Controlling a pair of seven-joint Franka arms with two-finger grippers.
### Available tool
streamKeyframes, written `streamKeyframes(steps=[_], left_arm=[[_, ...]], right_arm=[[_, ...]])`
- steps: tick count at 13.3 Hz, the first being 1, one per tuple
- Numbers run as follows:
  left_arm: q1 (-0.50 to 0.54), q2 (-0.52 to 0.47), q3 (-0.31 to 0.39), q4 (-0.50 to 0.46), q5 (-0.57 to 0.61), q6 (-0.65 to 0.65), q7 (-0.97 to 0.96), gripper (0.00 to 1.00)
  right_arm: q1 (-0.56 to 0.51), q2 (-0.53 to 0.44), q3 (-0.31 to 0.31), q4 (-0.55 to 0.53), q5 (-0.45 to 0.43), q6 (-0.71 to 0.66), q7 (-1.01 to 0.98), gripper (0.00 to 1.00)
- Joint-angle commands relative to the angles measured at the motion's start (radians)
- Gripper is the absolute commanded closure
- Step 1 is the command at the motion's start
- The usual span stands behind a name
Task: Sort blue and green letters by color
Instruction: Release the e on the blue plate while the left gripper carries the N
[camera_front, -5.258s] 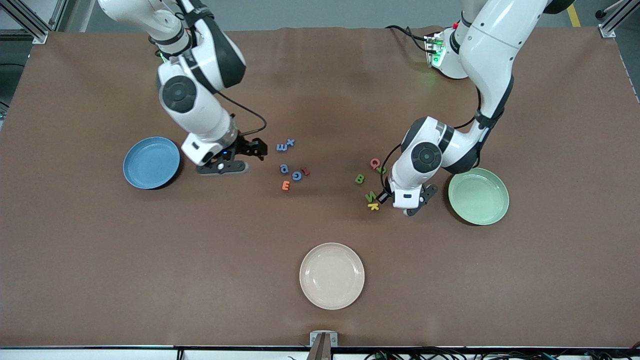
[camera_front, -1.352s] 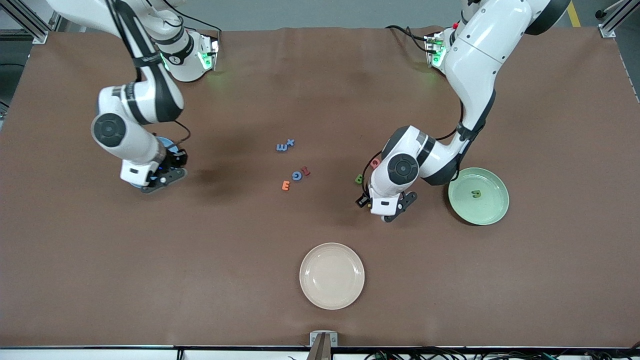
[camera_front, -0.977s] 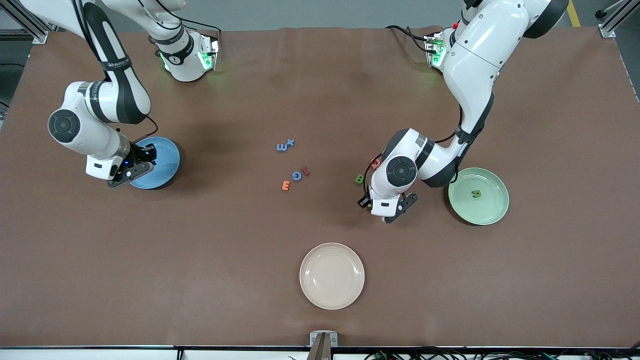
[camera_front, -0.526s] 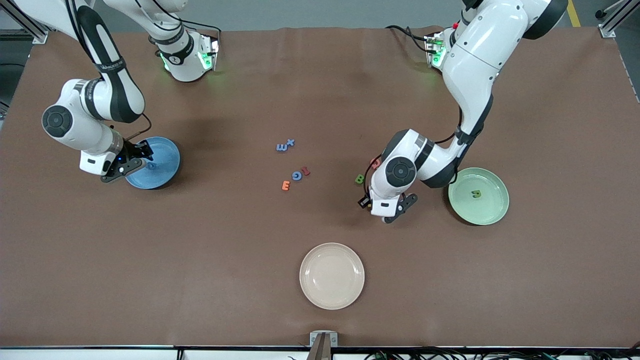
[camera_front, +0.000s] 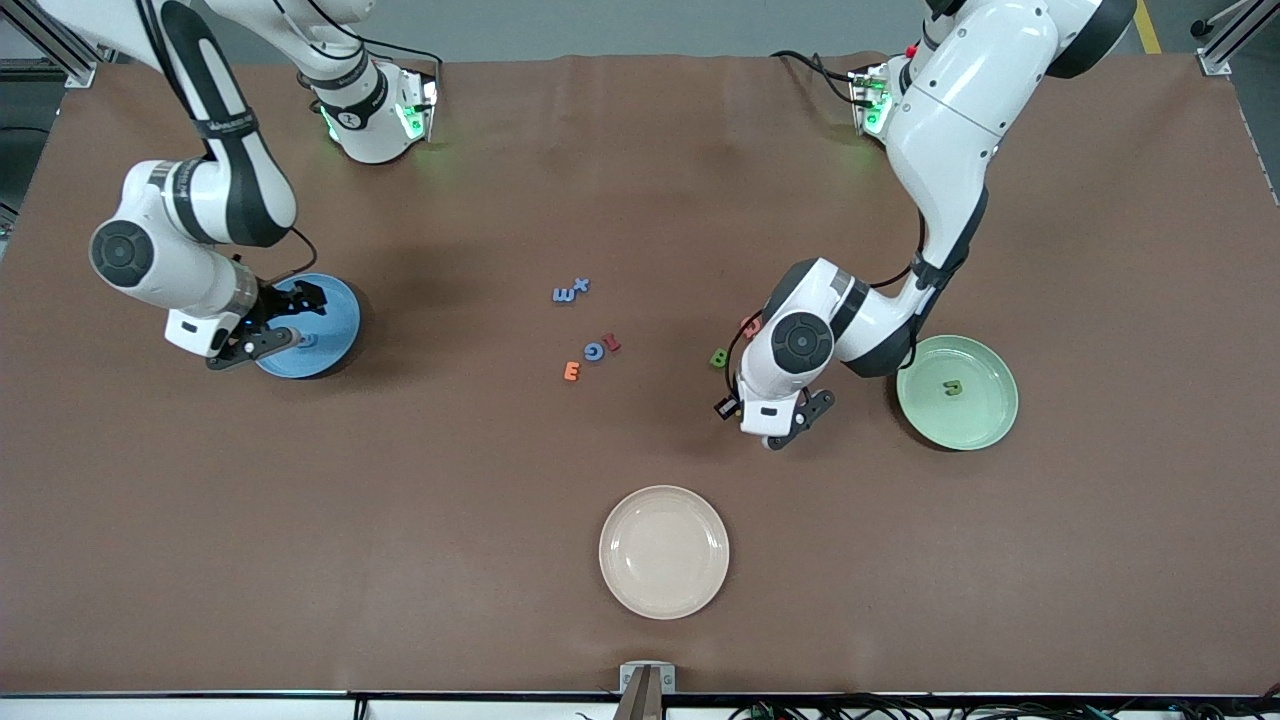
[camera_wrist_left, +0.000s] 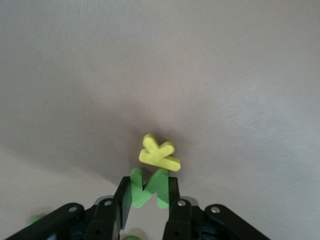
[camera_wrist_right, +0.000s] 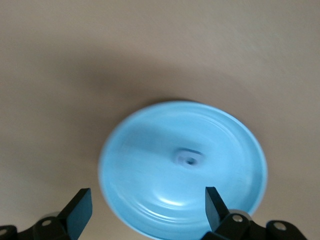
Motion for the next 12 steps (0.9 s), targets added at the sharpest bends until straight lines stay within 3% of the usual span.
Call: streamKeyframes(steps=[1,8,10,12], left_arm=[[0.016,-0.112,-0.002,-0.010,0.020,-0.078,-0.014,1.00],[0.184,-0.242,0.001,-0.039,0.025,-0.287,0.214,1.00],[0.247,-0.291,0.001,-0.108,0.052,-0.288,0.311,1.00],[0.319,-0.320,0.001,-0.171,0.057,-0.288,0.447,1.00]], right_arm=[[0.138,-0.024,0.003,0.011,0.100,-0.020,0.178,0.00],[0.486,0.000,0.000,0.192,0.135,-0.073,0.980,0.00],[0.494,0.000,-0.001,0.232,0.133,-0.084,1.116,0.00],[0.470,0.011,-0.006,0.265,0.132,-0.103,1.095,0.00]])
